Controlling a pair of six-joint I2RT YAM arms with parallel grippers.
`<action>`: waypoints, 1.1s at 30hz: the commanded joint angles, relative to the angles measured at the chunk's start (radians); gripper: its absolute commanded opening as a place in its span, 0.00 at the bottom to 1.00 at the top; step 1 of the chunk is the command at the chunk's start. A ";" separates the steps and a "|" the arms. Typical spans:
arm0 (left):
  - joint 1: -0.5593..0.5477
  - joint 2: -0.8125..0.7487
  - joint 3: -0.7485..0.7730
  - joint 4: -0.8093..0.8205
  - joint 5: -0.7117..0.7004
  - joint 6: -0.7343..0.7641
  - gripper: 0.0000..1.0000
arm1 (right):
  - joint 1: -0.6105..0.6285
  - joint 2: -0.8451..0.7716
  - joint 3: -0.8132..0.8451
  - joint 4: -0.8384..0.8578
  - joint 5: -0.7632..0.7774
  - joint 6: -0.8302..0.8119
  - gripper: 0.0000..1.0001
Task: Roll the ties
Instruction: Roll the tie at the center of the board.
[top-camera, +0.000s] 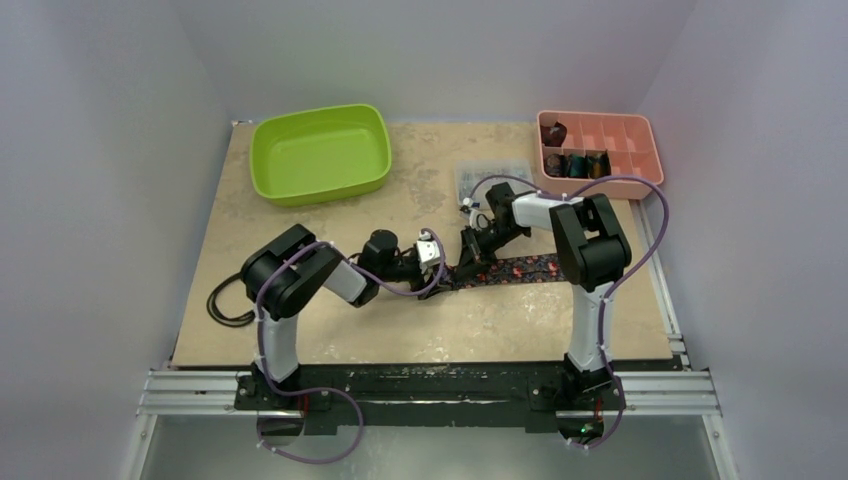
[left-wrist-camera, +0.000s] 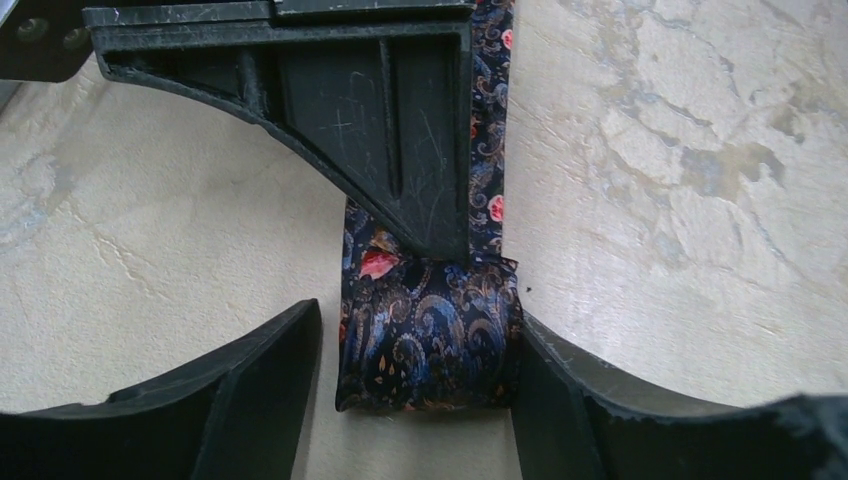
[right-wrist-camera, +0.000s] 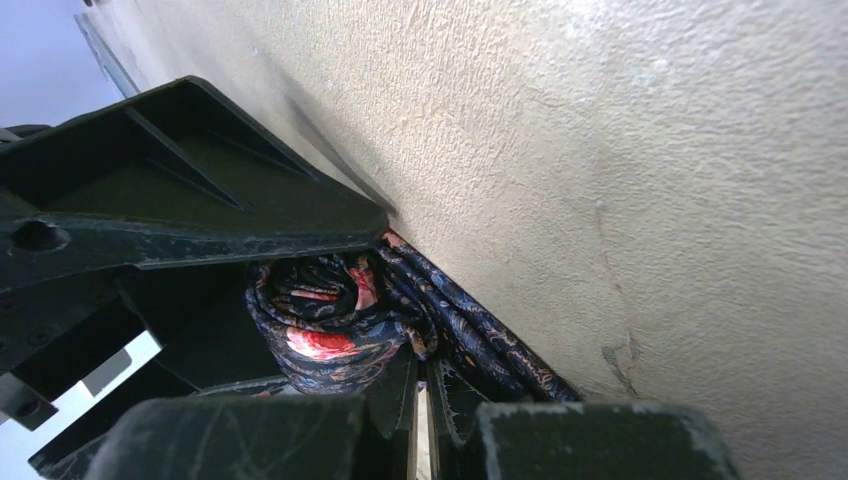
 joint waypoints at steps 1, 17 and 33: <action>0.002 0.063 0.000 0.249 -0.005 -0.034 0.61 | 0.004 0.057 0.000 0.058 0.287 -0.090 0.00; -0.040 0.161 -0.042 0.436 0.065 -0.095 0.40 | 0.005 0.082 -0.001 0.066 0.301 -0.091 0.00; -0.079 0.086 0.091 -0.252 -0.117 0.132 0.28 | 0.005 0.004 -0.004 0.074 0.183 -0.096 0.00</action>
